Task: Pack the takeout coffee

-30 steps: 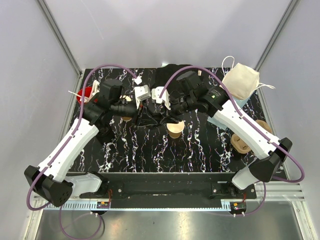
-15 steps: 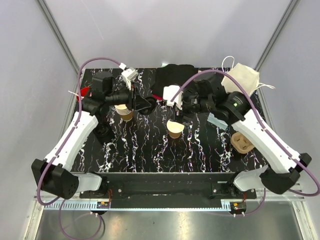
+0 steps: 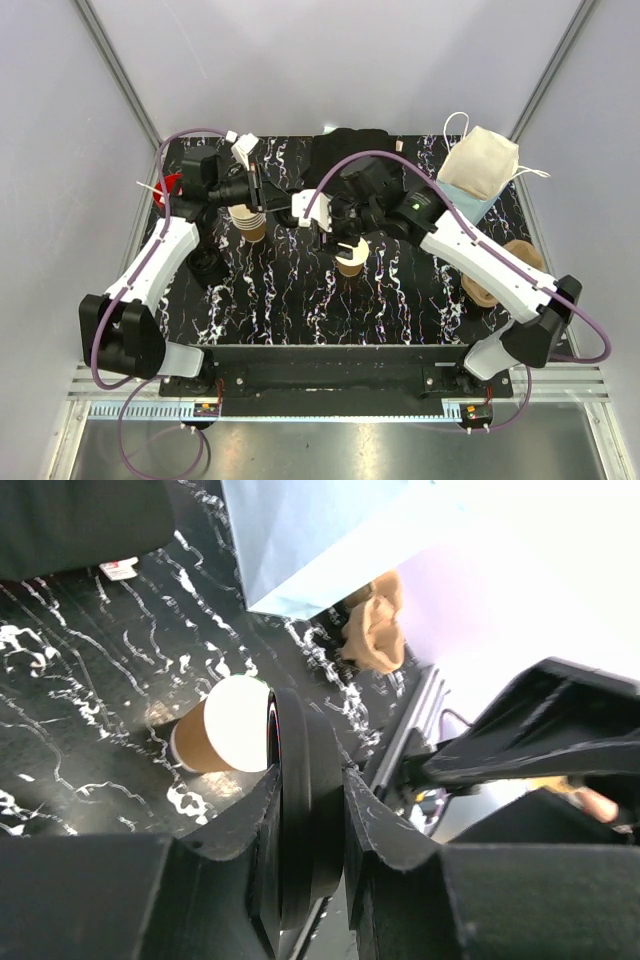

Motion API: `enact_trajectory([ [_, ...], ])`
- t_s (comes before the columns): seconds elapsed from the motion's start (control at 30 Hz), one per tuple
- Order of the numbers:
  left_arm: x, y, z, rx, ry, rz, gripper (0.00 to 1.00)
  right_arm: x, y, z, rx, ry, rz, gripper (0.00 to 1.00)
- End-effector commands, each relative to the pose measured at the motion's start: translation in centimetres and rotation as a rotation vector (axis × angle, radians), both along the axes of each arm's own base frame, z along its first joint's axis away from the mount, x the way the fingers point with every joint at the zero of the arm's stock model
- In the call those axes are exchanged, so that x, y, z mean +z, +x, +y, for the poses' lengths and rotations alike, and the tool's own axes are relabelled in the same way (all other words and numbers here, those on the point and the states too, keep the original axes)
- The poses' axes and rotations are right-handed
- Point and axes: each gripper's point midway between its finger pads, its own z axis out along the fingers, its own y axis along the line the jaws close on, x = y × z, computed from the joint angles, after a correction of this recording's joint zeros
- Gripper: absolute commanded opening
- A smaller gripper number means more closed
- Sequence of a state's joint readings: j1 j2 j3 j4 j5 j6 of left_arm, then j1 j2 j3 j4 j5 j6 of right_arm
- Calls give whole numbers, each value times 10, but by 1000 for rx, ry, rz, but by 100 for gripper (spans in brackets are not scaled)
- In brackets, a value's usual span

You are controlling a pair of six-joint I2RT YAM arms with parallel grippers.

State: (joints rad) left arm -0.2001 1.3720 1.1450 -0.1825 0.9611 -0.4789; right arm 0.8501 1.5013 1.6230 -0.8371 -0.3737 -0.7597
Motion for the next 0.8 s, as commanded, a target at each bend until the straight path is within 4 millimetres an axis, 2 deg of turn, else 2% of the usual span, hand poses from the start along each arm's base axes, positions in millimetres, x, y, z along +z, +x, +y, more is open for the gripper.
enact_trajectory([
  [0.0,20,-2,-2,-53,-104,-17,15,26,8,21,11,61,-73,70],
  [0.17,17,-2,0,-52,-124,11,15,17,9,35,26,41,-82,68],
  [0.4,11,-1,1,-40,-132,32,14,20,12,48,37,40,-102,66],
  [0.53,11,1,3,-31,-134,34,13,11,14,56,43,27,-94,64],
  [0.77,9,1,4,-29,-141,42,13,4,25,70,21,28,-104,62],
])
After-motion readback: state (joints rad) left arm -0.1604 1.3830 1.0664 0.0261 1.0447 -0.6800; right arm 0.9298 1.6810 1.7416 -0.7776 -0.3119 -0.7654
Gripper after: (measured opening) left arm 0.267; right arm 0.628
